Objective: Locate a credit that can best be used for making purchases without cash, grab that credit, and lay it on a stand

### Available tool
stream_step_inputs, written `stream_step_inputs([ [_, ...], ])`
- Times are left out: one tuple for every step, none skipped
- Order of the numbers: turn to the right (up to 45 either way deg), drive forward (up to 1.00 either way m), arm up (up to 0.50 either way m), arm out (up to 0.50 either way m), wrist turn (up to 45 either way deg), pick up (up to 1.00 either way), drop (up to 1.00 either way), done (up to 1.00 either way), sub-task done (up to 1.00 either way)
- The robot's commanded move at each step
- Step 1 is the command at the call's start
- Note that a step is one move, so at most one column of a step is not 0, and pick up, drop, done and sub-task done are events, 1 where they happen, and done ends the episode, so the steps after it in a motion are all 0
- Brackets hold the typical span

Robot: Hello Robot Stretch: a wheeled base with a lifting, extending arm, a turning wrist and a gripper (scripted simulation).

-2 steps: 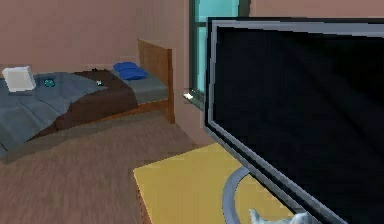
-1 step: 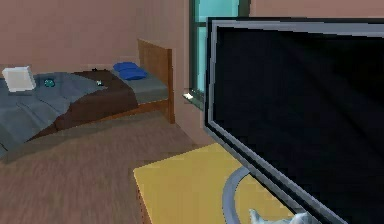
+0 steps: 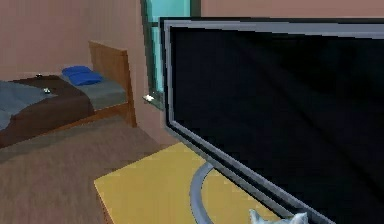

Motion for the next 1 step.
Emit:
stream_step_inputs([
  [-3.0, 0.00, 0.00, 0.00, 0.0, 0.00, 0.00, 0.00, 0.00],
])
